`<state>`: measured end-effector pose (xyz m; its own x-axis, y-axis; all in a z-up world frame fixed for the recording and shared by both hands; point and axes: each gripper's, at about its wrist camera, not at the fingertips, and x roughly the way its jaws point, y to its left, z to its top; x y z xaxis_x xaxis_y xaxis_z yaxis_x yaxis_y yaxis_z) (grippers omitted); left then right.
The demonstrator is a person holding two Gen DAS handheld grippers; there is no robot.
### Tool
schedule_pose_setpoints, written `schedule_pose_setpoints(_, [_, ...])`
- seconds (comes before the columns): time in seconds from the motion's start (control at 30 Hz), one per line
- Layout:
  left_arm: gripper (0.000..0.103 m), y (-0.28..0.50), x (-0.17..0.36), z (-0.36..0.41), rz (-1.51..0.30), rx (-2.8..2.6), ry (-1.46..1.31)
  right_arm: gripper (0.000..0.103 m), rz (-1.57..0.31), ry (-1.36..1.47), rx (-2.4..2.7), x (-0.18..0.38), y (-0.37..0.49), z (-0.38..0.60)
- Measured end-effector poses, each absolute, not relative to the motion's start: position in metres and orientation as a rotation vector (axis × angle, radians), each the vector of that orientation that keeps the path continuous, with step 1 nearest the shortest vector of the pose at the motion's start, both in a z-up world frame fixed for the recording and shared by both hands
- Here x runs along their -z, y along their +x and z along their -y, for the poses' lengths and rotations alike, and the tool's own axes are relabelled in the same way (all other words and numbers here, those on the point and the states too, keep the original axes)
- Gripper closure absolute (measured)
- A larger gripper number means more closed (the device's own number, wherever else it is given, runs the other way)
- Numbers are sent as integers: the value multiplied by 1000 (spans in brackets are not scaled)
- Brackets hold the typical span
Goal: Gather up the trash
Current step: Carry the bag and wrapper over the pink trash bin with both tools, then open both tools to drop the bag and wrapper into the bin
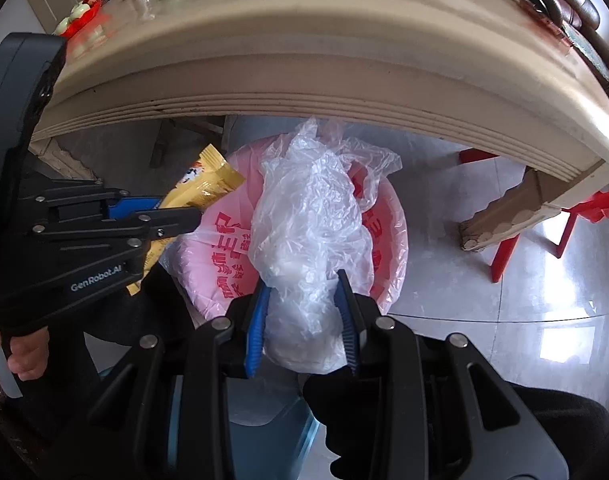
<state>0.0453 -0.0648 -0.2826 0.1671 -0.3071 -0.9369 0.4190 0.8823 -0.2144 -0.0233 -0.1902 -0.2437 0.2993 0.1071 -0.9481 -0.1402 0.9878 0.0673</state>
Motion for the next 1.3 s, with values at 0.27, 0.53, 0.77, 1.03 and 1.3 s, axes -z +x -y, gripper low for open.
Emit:
schedule_pose_setpoints(0.27, [88, 55, 310, 76, -1387, 517, 91, 71, -1311, -12, -178, 271, -11, 193])
schedule_pose_setpoints(0.53, [88, 63, 336, 82, -1446, 497, 85, 71, -1353, -9, -177, 288, -4, 192])
schedule_pose_setpoints(0.77, [87, 68, 349, 84, -1479, 491, 75, 70, -1381, -13, -185, 300, 1, 189])
schedule_pose_setpoints(1.03, [87, 72, 357, 84, -1505, 486, 72, 70, -1398, -6, -186, 308, 4, 191])
schedule_pose_setpoints(1.3, [64, 68, 354, 88, -1481, 463, 119, 61, -1391, -10, -181, 308, 7, 190])
